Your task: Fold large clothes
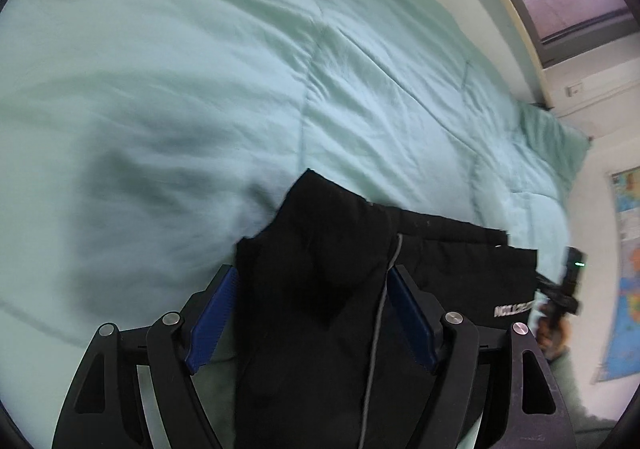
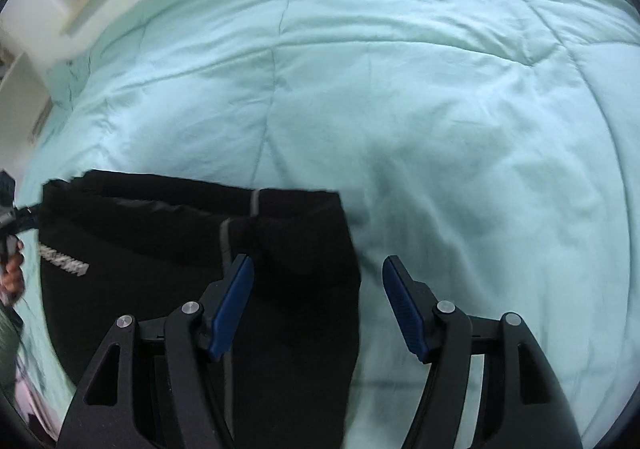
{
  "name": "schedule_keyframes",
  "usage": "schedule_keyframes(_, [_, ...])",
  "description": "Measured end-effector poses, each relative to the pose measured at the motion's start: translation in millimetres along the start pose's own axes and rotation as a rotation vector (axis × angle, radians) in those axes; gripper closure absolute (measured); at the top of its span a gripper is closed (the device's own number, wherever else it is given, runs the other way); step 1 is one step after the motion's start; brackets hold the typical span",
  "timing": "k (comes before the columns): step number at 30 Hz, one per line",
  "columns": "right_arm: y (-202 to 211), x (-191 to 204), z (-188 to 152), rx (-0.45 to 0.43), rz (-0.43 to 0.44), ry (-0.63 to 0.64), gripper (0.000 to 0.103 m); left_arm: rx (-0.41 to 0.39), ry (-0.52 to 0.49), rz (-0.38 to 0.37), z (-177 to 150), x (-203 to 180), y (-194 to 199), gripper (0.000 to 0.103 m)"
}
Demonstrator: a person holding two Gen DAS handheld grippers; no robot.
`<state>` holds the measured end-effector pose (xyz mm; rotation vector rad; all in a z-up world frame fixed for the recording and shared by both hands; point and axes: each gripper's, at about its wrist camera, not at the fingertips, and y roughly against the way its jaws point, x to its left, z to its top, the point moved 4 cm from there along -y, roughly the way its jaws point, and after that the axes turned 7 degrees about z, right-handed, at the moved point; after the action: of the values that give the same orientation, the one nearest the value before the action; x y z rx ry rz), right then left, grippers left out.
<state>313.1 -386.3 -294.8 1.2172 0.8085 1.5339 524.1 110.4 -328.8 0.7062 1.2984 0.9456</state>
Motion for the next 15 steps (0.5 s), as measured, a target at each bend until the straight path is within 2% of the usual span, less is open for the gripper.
schedule_keyframes(2, [-14, -2, 3, 0.022, 0.012, 0.009, 0.033, 0.031, 0.017, -0.008, 4, 3, -13, 0.025])
schedule_keyframes(3, [-18, 0, 4, 0.020, 0.020, 0.016, 0.037, 0.025, 0.020, -0.009, 4, 3, -15, 0.026])
schedule_keyframes(4, [-20, 2, 4, 0.014, 0.030, 0.025, 0.064, -0.019, 0.026, -0.006, 5, 3, -13, 0.027])
schedule_keyframes(5, [-20, 6, 3, 0.010, 0.026, 0.039, 0.071, -0.056, 0.024, -0.004, 5, 0, -8, 0.058])
schedule_keyframes(6, [-14, 13, 0, -0.022, -0.007, 0.076, 0.082, -0.081, 0.005, -0.013, 3, -5, -3, 0.082])
schedule_keyframes(7, [-9, 17, -2, -0.044, -0.033, 0.095, 0.088, -0.107, -0.004, 0.002, 1, -8, 4, 0.089])
schedule_keyframes(10, [25, 27, -9, -0.144, -0.120, 0.104, 0.090, -0.215, -0.034, 0.032, -10, -18, 33, 0.091])
schedule_keyframes(13, [67, 38, -2, -0.252, -0.137, 0.099, 0.090, -0.296, -0.011, -0.012, -8, -27, 68, 0.091])
schedule_keyframes(15, [87, 54, 17, -0.315, -0.190, 0.144, 0.091, -0.375, -0.029, -0.012, 2, -41, 96, 0.091])
